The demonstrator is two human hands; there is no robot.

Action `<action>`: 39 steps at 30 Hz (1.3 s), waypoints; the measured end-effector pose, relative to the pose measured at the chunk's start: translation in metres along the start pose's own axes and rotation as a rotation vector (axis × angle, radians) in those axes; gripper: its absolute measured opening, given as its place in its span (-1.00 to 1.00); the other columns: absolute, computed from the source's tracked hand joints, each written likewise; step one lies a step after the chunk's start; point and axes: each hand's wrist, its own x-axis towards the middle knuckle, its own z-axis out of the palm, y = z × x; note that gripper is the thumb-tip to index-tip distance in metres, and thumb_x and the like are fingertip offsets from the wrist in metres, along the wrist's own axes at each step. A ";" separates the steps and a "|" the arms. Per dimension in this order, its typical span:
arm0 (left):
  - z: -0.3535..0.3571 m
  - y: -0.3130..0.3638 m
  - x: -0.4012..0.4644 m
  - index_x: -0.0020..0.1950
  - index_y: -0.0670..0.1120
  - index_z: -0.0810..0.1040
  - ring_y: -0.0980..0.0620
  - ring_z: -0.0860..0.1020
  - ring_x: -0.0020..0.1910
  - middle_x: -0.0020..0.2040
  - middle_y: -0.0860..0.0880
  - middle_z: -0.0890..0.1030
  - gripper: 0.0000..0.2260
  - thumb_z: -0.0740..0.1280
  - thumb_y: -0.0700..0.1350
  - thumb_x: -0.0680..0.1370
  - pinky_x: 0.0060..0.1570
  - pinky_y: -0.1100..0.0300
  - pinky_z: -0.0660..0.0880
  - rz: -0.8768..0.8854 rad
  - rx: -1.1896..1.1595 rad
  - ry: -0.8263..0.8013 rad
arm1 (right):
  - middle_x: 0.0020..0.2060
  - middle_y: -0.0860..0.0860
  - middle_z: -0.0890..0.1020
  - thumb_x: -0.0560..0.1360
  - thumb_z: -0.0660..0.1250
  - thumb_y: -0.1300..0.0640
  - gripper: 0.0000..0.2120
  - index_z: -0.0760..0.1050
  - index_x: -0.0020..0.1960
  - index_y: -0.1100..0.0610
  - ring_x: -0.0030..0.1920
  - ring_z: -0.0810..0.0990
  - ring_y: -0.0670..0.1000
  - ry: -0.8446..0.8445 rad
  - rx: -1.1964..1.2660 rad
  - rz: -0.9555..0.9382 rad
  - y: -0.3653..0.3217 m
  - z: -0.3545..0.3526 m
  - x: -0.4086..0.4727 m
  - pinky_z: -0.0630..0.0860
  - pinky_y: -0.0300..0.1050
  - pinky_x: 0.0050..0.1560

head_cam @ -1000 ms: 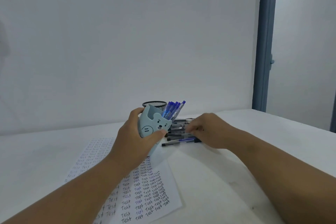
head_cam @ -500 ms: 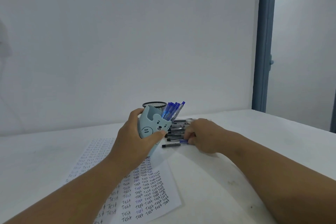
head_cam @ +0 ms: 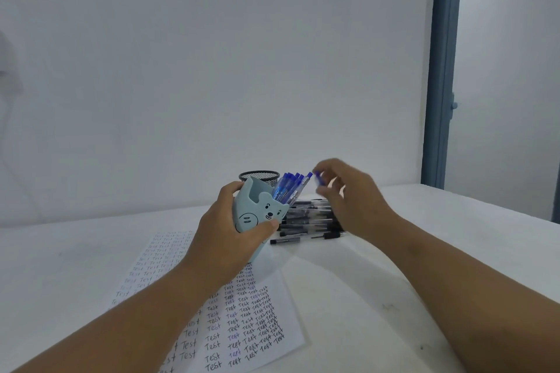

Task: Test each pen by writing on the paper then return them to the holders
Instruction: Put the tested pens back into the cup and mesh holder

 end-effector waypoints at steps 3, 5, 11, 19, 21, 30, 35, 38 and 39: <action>0.000 0.000 0.000 0.31 0.26 0.35 0.14 0.63 -0.03 0.09 0.15 0.63 -0.45 0.56 0.06 0.44 -0.20 0.30 0.59 0.016 0.003 -0.002 | -0.14 -0.05 0.60 0.54 0.35 0.35 -0.70 0.48 0.13 -0.01 -0.27 0.51 -0.08 0.286 0.211 -0.066 -0.006 -0.008 0.003 0.45 -0.35 -0.21; 0.000 0.000 -0.001 0.28 0.29 0.35 0.18 0.62 -0.04 0.07 0.16 0.63 -0.46 0.56 0.07 0.43 -0.18 0.29 0.60 0.032 0.020 -0.004 | -0.10 0.00 0.59 0.57 0.33 0.34 -0.68 0.42 0.21 0.01 -0.19 0.59 -0.04 0.417 0.304 -0.080 -0.007 -0.013 0.005 0.54 -0.22 -0.15; 0.003 0.002 -0.002 0.27 0.30 0.37 0.28 0.58 -0.02 0.07 0.20 0.61 -0.46 0.58 0.07 0.42 -0.19 0.35 0.57 0.091 0.062 -0.005 | -0.11 0.11 0.58 0.61 0.28 0.34 -0.74 0.37 0.24 0.11 -0.16 0.65 0.05 0.650 0.529 -0.088 -0.020 -0.017 0.006 0.63 -0.03 -0.07; 0.004 0.005 -0.003 0.21 0.36 0.36 0.26 0.57 -0.01 0.06 0.24 0.59 -0.46 0.59 0.06 0.40 -0.15 0.35 0.57 0.140 0.096 -0.004 | -0.18 -0.04 0.71 0.57 0.38 0.24 -0.80 0.54 0.14 0.03 -0.10 0.68 -0.06 0.284 0.376 -0.025 -0.027 0.009 -0.003 0.55 -0.18 0.01; 0.005 0.005 -0.003 0.19 0.38 0.35 0.25 0.58 -0.02 0.06 0.24 0.59 -0.46 0.59 0.06 0.40 -0.16 0.37 0.56 0.137 0.091 0.011 | -0.15 -0.15 0.69 0.53 0.44 0.18 -0.83 0.60 0.09 -0.02 -0.06 0.63 -0.17 0.197 0.224 -0.032 -0.024 0.016 -0.006 0.42 -0.41 -0.03; 0.003 0.004 -0.002 0.31 0.28 0.35 0.18 0.61 -0.06 0.06 0.19 0.60 -0.41 0.58 0.12 0.39 -0.14 0.23 0.64 0.053 0.049 0.048 | 0.17 -0.19 0.60 0.56 0.42 0.08 -0.73 0.57 0.24 -0.12 0.09 0.61 -0.14 0.058 0.295 0.087 -0.024 0.021 -0.008 0.58 -0.14 0.09; 0.005 0.015 -0.002 0.30 0.22 0.33 0.28 0.61 -0.13 0.02 0.21 0.57 -0.41 0.58 0.06 0.40 -0.30 0.40 0.55 -0.019 -0.045 0.081 | 0.20 0.00 0.60 0.56 0.42 0.05 -0.56 0.37 0.39 -0.07 -0.06 0.72 -0.02 -0.029 0.548 0.176 -0.033 0.024 -0.012 0.67 -0.06 -0.08; 0.001 0.022 0.003 0.30 0.15 0.34 0.18 0.62 -0.10 0.04 0.15 0.58 -0.44 0.57 0.01 0.43 -0.27 0.34 0.56 -0.103 -0.133 0.103 | 0.16 -0.09 0.60 0.47 0.38 -0.20 -0.38 0.24 0.46 -0.15 0.01 0.70 -0.03 -0.044 0.529 0.190 -0.032 0.029 -0.013 0.66 0.04 0.03; -0.002 0.023 0.006 0.30 0.11 0.35 0.14 0.63 -0.06 0.07 0.10 0.58 -0.45 0.56 -0.03 0.44 -0.24 0.28 0.58 -0.144 -0.190 0.110 | 0.13 -0.10 0.60 0.48 0.37 -0.21 -0.39 0.23 0.45 -0.15 -0.01 0.70 -0.02 -0.064 0.503 0.199 -0.032 0.031 -0.014 0.66 0.04 0.03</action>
